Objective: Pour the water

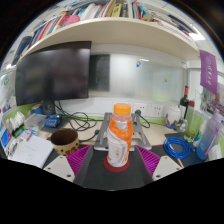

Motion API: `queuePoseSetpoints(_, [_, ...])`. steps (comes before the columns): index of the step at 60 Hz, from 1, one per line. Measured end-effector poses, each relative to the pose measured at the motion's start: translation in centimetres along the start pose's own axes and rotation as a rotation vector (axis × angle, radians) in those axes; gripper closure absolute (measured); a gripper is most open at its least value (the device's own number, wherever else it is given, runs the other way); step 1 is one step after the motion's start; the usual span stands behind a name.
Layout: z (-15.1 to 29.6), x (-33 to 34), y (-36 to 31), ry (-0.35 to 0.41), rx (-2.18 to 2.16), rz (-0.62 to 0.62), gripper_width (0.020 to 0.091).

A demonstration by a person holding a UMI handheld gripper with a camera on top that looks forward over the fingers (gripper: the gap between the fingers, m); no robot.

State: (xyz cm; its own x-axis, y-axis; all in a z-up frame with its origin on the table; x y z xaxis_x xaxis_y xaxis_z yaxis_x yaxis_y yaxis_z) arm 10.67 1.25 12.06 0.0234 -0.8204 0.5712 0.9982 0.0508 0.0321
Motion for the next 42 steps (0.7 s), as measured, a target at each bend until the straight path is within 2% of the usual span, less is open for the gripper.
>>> queuePoseSetpoints(9, [1.7, 6.9, -2.0, -0.009, -0.043, -0.028, 0.0262])
queuePoseSetpoints(18, [3.8, 12.2, -3.6, 0.047, -0.052, -0.054, 0.0264])
queuePoseSetpoints(42, [3.7, 17.2, -4.1, 0.067, -0.074, -0.119, 0.0275])
Point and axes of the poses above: the point between the fingertips, and its own axes, seen from behind it with the camera up: y to the right, z up, x backward, against the way the camera looks, the point moved 6 cm from there along x, backward, against the way the camera looks, and after that the axes turned 14 degrees about -y, right-handed, at the moved point
